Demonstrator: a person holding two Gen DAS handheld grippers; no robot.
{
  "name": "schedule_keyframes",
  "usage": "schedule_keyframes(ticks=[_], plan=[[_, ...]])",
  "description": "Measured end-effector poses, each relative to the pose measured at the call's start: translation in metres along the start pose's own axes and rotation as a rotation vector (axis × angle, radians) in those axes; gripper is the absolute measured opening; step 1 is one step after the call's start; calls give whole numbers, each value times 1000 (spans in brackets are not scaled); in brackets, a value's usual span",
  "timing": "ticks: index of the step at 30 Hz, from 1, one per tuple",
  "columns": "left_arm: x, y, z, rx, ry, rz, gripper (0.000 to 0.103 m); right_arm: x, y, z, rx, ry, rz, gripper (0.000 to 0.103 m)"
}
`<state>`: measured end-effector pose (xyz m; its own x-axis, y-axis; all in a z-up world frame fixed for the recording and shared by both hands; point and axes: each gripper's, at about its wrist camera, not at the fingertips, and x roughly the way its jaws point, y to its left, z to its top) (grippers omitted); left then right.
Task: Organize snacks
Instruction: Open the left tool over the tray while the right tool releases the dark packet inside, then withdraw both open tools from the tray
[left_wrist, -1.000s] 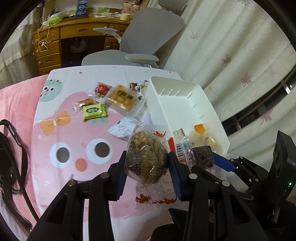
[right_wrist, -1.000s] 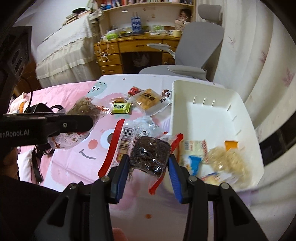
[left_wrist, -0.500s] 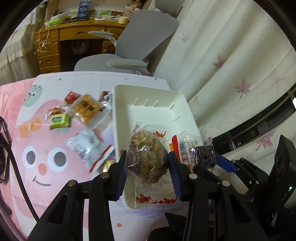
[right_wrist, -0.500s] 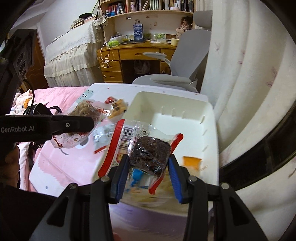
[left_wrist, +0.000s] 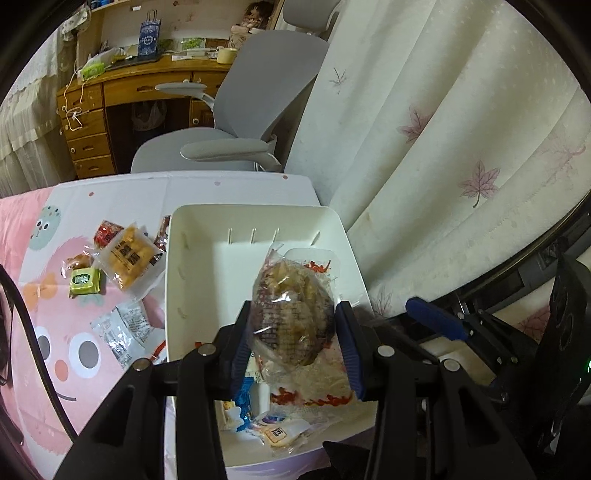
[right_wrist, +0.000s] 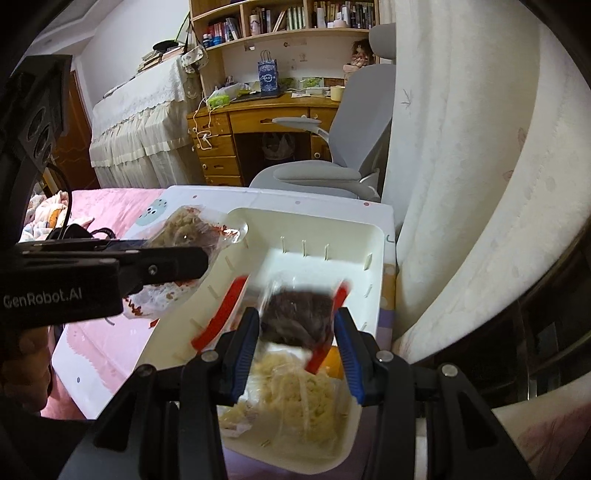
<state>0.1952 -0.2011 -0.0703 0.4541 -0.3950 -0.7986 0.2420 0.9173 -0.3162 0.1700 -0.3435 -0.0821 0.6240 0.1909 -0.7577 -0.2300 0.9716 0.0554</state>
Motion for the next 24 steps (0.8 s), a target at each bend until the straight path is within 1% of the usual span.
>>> schedule_keyframes(ticks=[1,2,3,4,6,7,11,18,24], plan=[[0,1,0,-5,2,1,50,0,-3,0,7,4,-1,43],[0,2,0,-14,1,5,58,2,-5,0,15,11,3,43],[-1,3,0,-25,-5,10,62,4,-7,-1,28,20,10,43],[-3,5,0,-33,-10,11,62,6,-10,-2,48,34,17,43],[-6,9,-1,-49,-18,15,68,9,-15,-3,78,52,29,43],[-8,12,-2,-57,-21,20,69,10,-17,-4,94,59,36,43],[-14,23,-6,-85,-14,42,69,13,-23,-10,164,83,73,43],[-24,49,-24,-126,8,67,69,24,-29,-29,296,172,118,43],[-39,78,-41,-156,26,88,69,28,-20,-46,362,236,122,43]])
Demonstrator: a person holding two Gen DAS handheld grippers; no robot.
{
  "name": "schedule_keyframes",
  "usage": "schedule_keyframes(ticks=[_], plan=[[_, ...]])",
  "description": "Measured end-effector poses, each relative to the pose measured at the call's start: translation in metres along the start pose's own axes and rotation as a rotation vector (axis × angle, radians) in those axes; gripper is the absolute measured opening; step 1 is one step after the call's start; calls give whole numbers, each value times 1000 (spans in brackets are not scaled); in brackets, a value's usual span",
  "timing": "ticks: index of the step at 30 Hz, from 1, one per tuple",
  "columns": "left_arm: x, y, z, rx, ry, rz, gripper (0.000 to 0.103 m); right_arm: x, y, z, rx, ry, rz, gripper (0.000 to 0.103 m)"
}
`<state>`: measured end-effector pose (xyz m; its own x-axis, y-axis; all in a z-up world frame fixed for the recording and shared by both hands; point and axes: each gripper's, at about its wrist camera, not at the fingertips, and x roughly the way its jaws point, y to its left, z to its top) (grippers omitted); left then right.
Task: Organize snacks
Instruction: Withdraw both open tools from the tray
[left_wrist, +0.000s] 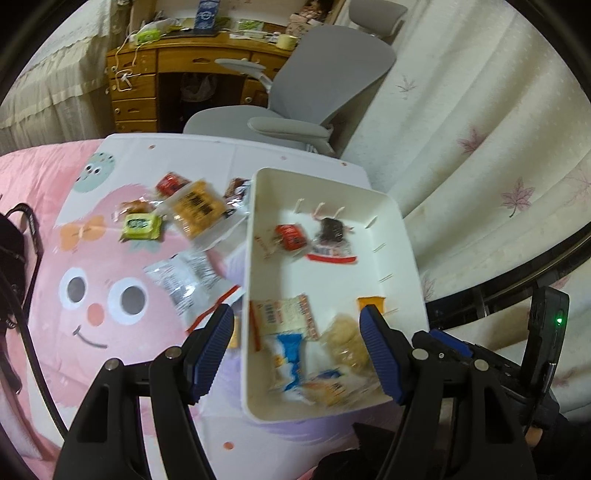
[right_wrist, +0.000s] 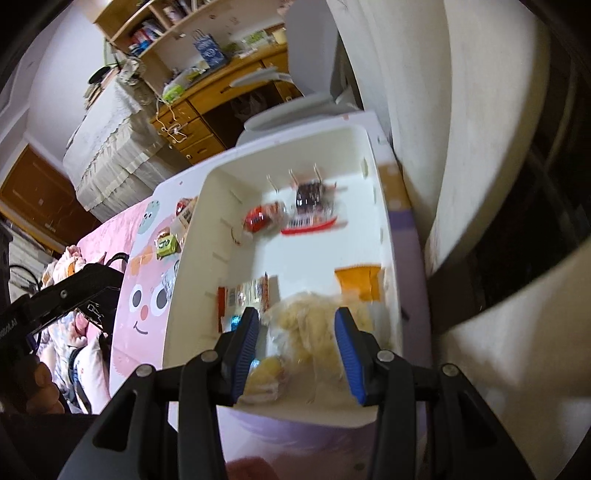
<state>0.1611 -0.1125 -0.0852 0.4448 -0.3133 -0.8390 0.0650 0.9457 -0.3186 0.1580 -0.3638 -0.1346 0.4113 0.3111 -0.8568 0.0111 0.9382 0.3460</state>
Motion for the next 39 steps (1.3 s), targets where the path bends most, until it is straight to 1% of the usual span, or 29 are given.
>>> schedule_keyframes(ticks=[3,5,13,17,24,26,30,33,36,38,39], plan=[[-7,17,-5,-9,6,3,69,2,12,-9,2,10,-29,43],[-13,29,-8,-8,13,-3,69,3,22,-13,-2,7,-30,43],[-36,81,-13,14,36,-8,69,11,82,-36,-10,-13,-37,43],[-48,110,-10,37,53,-13,70,13,111,-48,18,-25,-47,43],[-64,160,-8,75,87,-40,70,26,167,-66,25,-44,-89,43],[-67,173,-8,86,97,-43,70,32,183,-71,21,-49,-96,43],[-71,204,-7,118,116,-47,74,46,214,-84,14,-53,-114,43],[-70,223,-7,139,139,-46,74,59,236,-97,12,-47,-138,43],[-64,242,-7,161,186,-53,74,70,256,-109,5,-29,-159,43],[-60,250,-8,163,211,-45,74,75,269,-114,-19,-9,-183,43],[-59,256,-9,159,219,-54,74,77,276,-115,-36,2,-194,43]])
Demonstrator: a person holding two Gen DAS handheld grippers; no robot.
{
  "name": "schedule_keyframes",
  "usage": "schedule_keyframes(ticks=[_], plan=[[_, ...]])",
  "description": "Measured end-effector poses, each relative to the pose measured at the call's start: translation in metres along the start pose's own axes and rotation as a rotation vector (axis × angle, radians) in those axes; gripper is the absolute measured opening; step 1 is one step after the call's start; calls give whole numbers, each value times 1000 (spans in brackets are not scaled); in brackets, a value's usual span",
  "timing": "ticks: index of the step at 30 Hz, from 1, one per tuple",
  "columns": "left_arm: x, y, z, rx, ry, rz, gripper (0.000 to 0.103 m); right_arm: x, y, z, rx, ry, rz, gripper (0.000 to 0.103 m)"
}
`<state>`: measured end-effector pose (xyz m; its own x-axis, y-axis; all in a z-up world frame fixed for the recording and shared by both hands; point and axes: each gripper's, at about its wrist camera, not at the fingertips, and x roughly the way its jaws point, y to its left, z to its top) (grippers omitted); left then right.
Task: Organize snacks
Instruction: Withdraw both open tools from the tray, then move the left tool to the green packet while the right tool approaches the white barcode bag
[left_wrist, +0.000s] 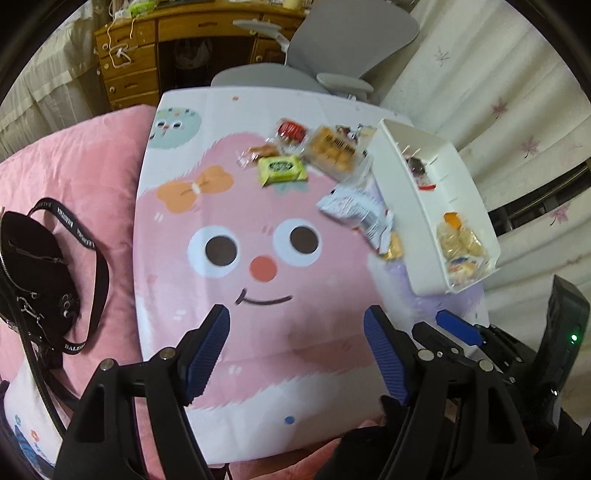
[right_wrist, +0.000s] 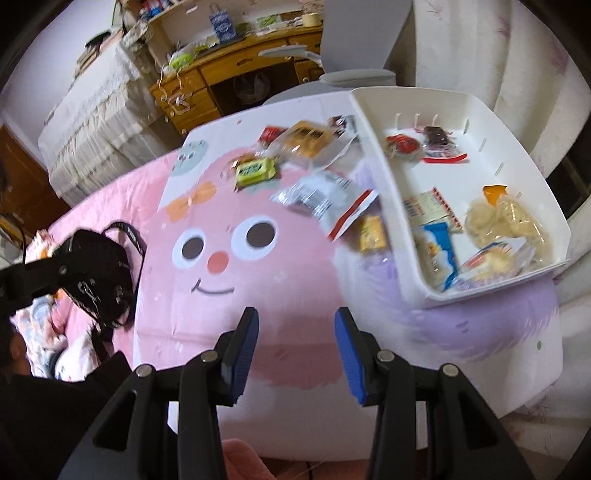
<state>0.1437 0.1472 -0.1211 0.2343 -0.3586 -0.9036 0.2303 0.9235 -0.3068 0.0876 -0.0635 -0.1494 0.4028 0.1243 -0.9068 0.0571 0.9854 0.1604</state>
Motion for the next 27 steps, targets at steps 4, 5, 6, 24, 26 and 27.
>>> schedule_keyframes(ticks=[4,5,6,24,26,27], plan=[[6,13,-2,-26,6,-24,74,-4,16,-2,-65,0,-29,43],[9,17,-1,-39,8,-26,74,-4,20,-3,-85,0,-43,43],[12,19,0,-52,8,-25,74,-3,21,-3,-99,0,-55,43],[62,18,71,-69,83,62,74,41,15,50,-209,4,-176,50],[72,17,84,-77,94,89,74,50,14,58,-233,11,-197,51],[79,16,93,-86,106,98,74,53,14,62,-239,13,-201,51]])
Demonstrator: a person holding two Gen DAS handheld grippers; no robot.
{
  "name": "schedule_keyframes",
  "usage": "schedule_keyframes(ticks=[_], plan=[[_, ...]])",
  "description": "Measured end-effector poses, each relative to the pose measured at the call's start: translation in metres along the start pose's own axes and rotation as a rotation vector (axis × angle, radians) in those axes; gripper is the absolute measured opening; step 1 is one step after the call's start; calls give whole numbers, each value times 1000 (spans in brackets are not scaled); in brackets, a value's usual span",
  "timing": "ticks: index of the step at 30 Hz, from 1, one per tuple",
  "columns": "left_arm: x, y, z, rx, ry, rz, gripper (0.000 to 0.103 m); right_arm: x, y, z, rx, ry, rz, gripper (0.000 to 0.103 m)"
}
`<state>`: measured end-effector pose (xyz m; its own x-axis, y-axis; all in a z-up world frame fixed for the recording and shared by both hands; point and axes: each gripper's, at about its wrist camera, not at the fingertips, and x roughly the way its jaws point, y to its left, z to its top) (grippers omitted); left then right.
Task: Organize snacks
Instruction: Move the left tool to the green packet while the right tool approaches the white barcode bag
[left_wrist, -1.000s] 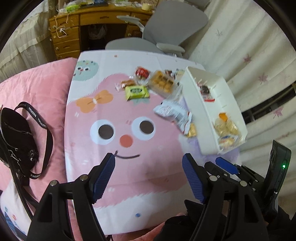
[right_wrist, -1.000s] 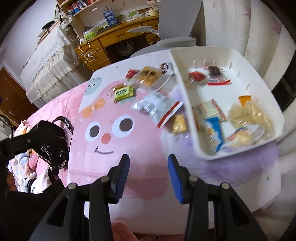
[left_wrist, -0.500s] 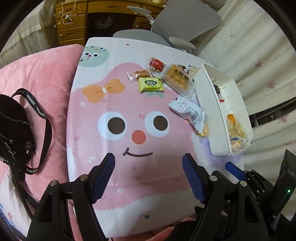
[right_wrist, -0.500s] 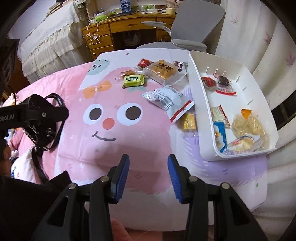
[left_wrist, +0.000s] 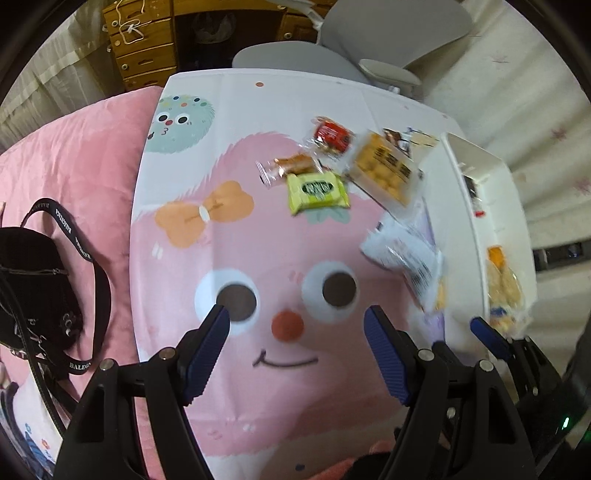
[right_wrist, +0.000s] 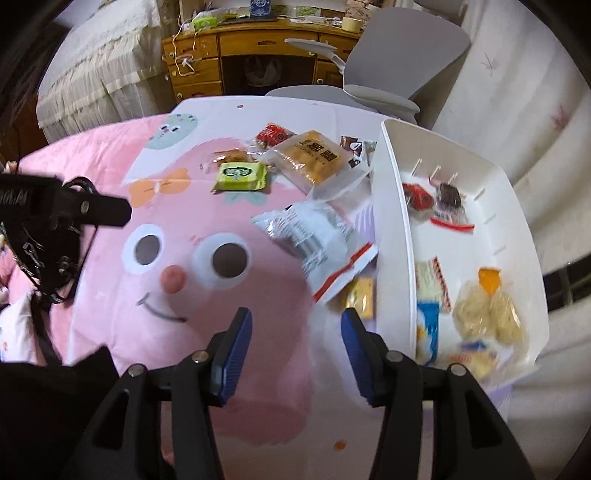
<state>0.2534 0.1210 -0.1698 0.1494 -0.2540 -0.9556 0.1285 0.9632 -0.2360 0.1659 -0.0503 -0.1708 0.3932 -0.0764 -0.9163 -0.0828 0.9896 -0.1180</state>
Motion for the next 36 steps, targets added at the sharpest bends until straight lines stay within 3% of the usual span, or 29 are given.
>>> schedule_keyframes(ticks=[11,15,32,36], plan=[[65,-26,70,6,78,52,79,51,-5,36,-70,53,8,56],[85,-35,86,17,56,64,85,67,-1,41,-137,67,11,58],[138,-34,112,-18,97,88,85,100,-3,60,-186,45,-54,76],[143,-34,115,-18,107,92,79,105,0,62,-212,33,-84,79]])
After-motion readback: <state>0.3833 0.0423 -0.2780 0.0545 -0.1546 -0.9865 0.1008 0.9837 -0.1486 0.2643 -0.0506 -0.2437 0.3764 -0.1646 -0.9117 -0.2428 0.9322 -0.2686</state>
